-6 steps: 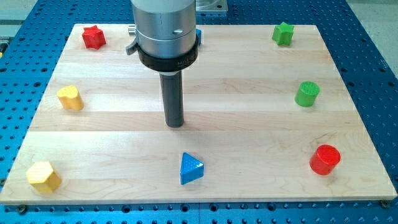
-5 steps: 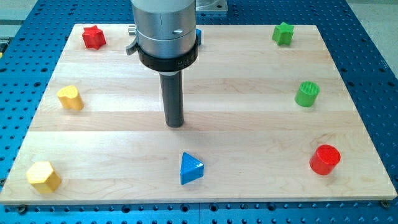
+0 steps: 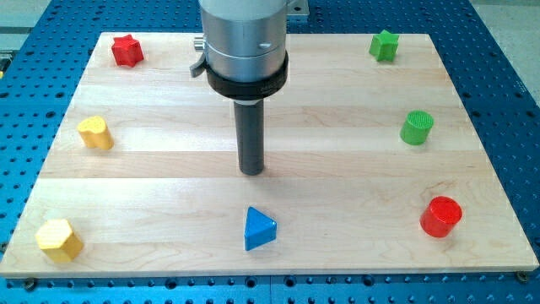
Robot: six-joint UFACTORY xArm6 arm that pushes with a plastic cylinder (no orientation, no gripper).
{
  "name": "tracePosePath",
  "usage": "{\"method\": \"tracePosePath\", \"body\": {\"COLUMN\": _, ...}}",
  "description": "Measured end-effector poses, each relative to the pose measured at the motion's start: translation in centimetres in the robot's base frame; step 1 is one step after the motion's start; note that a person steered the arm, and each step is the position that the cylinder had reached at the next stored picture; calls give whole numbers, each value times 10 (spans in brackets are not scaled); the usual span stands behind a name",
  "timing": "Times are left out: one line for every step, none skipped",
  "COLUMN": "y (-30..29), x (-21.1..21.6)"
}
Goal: Slide the blue triangle diagonal to the bottom left of the blue cube
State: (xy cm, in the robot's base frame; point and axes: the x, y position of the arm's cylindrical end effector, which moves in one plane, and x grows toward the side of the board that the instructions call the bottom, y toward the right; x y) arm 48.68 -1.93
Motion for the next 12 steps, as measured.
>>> {"method": "tracePosePath", "body": {"y": -38, "x": 1}}
{"method": "tracePosePath", "body": {"y": -57, "x": 31}}
{"method": "tracePosePath", "body": {"y": 19, "x": 40}}
{"method": "tracePosePath", "body": {"y": 59, "x": 99}}
{"method": "tracePosePath", "body": {"y": 13, "x": 126}}
{"method": "tracePosePath", "body": {"y": -31, "x": 105}}
{"method": "tracePosePath", "body": {"y": -34, "x": 61}}
{"method": "tracePosePath", "body": {"y": -25, "x": 87}}
{"method": "tracePosePath", "body": {"y": -31, "x": 125}}
{"method": "tracePosePath", "body": {"y": 13, "x": 120}}
{"method": "tracePosePath", "body": {"y": 30, "x": 69}}
{"method": "tracePosePath", "body": {"y": 22, "x": 43}}
